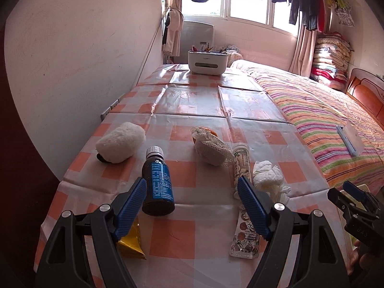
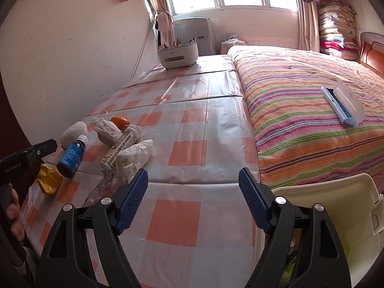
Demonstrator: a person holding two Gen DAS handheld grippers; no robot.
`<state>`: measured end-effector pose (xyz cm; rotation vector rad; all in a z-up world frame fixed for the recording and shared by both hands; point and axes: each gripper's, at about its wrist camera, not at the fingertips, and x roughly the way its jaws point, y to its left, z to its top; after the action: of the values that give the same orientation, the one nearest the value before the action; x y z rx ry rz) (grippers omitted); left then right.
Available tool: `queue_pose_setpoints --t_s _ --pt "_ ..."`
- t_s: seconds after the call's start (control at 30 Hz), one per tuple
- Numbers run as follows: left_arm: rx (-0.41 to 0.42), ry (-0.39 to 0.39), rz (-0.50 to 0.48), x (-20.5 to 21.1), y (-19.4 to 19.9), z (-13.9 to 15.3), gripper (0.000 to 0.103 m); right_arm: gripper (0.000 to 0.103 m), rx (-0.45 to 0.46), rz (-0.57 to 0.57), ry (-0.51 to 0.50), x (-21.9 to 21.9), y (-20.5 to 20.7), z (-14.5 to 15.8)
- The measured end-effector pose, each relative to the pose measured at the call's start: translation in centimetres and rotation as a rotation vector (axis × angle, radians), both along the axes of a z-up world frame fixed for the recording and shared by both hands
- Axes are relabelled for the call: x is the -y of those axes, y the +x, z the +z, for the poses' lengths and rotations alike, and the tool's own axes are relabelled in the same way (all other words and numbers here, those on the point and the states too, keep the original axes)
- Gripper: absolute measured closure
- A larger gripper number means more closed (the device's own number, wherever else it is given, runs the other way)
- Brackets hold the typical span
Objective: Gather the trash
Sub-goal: 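Move both open grippers back over the items on the checkered table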
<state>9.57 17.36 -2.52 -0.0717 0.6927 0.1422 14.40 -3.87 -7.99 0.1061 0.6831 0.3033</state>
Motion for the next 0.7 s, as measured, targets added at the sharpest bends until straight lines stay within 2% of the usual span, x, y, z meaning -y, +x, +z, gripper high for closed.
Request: queue_pose_setpoints --t_s 0.17,0.43,0.6,0.7 --pt "-0.024 -0.012 0.017 -1.1 1.0 -0.4 0.027 0.026 -0.034 0.059 0.031 -2.3 1.2 -0.2" --pt "-0.088 0.005 0.031 -2.4 3.6 -1.5 0.027 0.026 -0.062 0.147 0.021 -6.0 3.8 0.0" --pt "-0.117 0.011 0.022 -2.7 4.9 -2.0 0.027 0.026 -0.146 0.156 0.054 -6.5 5.9 -1.2" --pt "-0.131 -0.019 0.021 -3.0 5.5 -2.2 0.027 0.027 -0.174 0.165 0.058 -7.0 6.8 -1.7"
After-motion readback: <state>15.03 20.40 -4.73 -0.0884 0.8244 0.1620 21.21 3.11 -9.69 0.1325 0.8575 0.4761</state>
